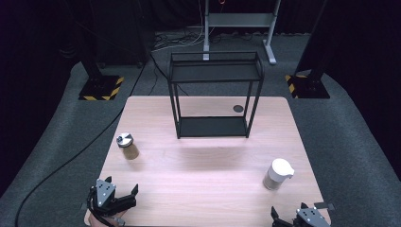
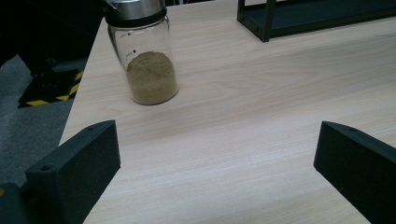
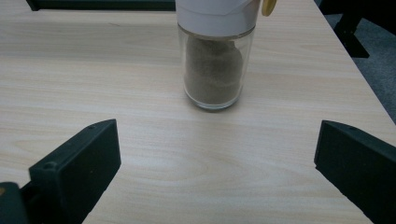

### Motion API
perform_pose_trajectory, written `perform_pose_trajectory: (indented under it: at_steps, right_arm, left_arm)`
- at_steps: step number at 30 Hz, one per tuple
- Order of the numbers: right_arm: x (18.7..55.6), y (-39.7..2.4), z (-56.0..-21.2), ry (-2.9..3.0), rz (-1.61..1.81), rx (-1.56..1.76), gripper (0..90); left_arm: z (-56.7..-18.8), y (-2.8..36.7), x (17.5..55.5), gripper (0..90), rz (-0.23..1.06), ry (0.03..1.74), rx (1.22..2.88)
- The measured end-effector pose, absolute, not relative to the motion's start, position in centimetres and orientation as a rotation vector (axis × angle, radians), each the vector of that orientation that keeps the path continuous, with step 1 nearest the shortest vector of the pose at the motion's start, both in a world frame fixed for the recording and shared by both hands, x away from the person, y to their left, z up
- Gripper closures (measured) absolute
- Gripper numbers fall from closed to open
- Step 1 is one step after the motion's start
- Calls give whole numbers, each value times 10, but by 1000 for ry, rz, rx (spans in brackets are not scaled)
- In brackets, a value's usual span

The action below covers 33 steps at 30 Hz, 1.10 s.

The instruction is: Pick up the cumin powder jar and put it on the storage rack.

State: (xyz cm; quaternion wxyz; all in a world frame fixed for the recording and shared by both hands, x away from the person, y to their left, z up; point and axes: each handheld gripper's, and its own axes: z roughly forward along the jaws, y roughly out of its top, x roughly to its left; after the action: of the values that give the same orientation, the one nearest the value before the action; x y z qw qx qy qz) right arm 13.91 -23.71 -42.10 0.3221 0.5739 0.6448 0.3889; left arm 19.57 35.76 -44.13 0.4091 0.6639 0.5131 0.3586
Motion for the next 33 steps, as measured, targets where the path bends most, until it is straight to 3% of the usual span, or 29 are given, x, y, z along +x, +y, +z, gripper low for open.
perform_pose_trajectory:
  at_steps: [33]
  right_arm:
    - [141,-234,-421,1711,1024,1497,0]
  left_arm:
    - [-450,359,225,0,933,1346,1655]
